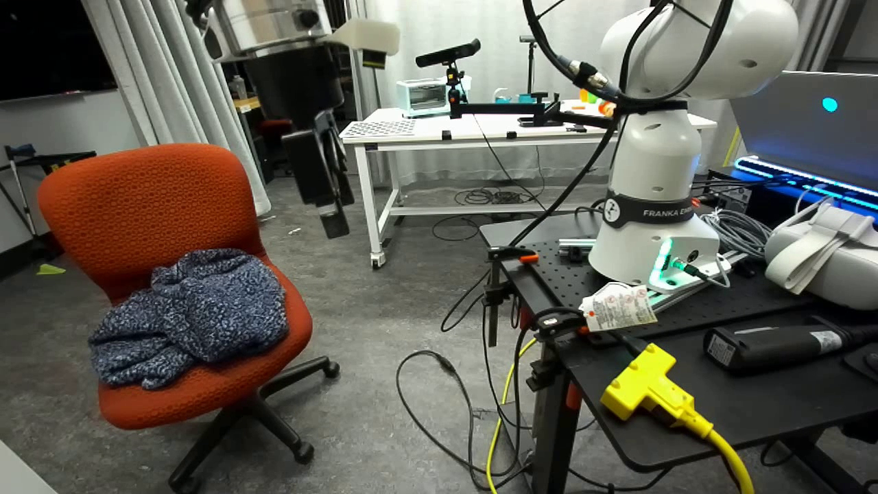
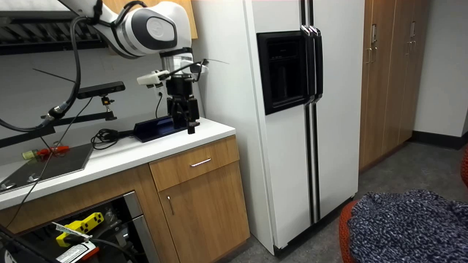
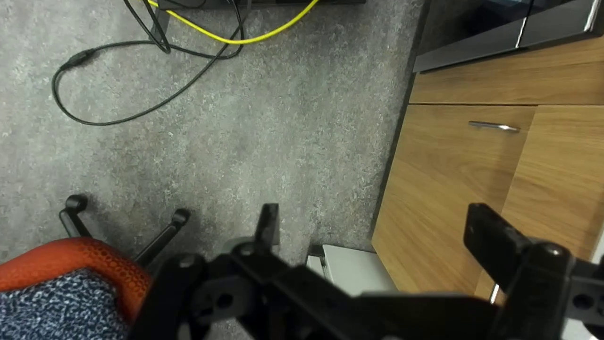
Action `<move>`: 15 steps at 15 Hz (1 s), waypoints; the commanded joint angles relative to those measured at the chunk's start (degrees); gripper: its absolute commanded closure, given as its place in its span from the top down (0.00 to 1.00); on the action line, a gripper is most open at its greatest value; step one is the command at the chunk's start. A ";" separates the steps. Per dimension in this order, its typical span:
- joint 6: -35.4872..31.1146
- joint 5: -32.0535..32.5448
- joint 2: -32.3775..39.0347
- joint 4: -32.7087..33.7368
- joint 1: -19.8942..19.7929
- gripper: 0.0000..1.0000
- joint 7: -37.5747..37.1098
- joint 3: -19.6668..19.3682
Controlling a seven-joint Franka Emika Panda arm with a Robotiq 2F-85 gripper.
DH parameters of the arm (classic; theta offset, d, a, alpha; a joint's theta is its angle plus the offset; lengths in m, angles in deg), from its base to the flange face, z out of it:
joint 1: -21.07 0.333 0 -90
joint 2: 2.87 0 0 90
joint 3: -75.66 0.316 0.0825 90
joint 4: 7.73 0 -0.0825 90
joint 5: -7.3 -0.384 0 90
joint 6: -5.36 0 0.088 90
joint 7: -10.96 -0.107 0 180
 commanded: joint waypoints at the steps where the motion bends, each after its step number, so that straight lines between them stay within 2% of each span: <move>1: -7.55 -3.93 8.02 3.86 0.42 1.00 4.86 -1.25; 5: -13.22 -16.55 15.88 8.12 -0.95 1.00 14.78 -0.09; 7: -12.89 -24.39 19.12 10.58 -2.31 1.00 21.36 1.52; 9: -10.68 -28.92 21.39 12.77 -3.44 1.00 26.12 2.66; 11: -12.54 -25.90 19.77 10.24 -2.19 1.00 23.15 1.63; 15: -12.48 -25.96 20.93 11.43 -2.49 1.00 23.98 1.93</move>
